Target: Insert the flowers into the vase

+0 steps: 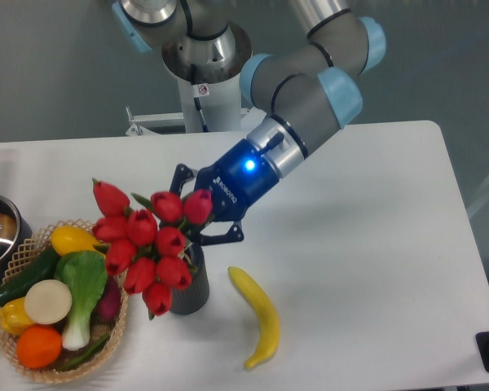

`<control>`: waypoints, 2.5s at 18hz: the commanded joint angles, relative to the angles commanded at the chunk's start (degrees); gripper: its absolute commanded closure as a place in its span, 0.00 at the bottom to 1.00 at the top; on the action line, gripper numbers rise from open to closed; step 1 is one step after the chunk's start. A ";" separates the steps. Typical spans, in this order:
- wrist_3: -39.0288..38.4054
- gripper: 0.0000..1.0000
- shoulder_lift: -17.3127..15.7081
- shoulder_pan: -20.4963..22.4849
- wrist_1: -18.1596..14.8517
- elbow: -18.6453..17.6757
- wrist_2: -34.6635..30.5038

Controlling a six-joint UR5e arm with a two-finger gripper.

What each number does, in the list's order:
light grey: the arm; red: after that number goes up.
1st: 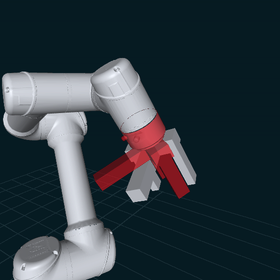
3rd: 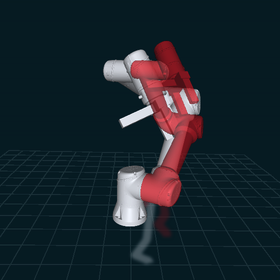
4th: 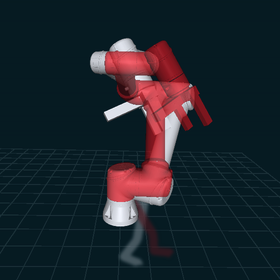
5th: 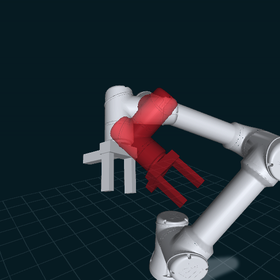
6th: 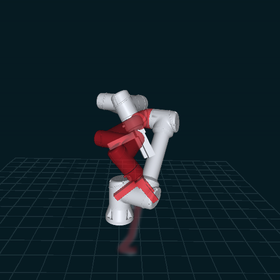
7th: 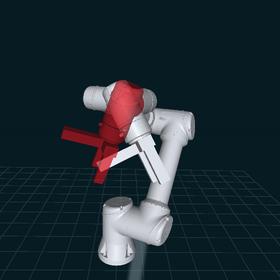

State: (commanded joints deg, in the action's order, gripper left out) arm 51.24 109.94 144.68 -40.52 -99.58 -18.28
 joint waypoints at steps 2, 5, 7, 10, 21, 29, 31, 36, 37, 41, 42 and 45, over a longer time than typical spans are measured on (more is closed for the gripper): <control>0.35 0.86 0.18 -0.09 0.00 -0.87 -0.09; 0.44 0.84 -0.52 -0.18 0.00 -3.07 -0.09; 0.35 0.83 -1.13 -0.18 -0.09 -4.30 -0.61; 0.35 0.78 -1.57 -0.18 0.00 -5.53 -2.46; 0.44 0.00 -2.62 0.78 -0.09 -9.57 -5.01; 0.53 0.00 -9.30 7.80 -0.17 -14.67 -5.10; 0.53 0.00 -10.71 10.70 -0.18 -14.07 -6.23; 5.25 0.00 -14.05 13.96 -0.26 -12.40 -27.45; 8.32 0.00 -13.88 14.75 -0.26 -12.31 -32.73; 17.13 0.00 -11.25 14.85 -0.18 -12.04 -50.14; 17.40 0.00 -10.72 14.76 -0.26 -11.08 -54.54; 17.58 0.00 -7.56 14.41 -0.35 -8.01 -63.09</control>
State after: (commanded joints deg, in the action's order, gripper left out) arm 68.82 102.38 159.08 -40.87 -107.59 -81.37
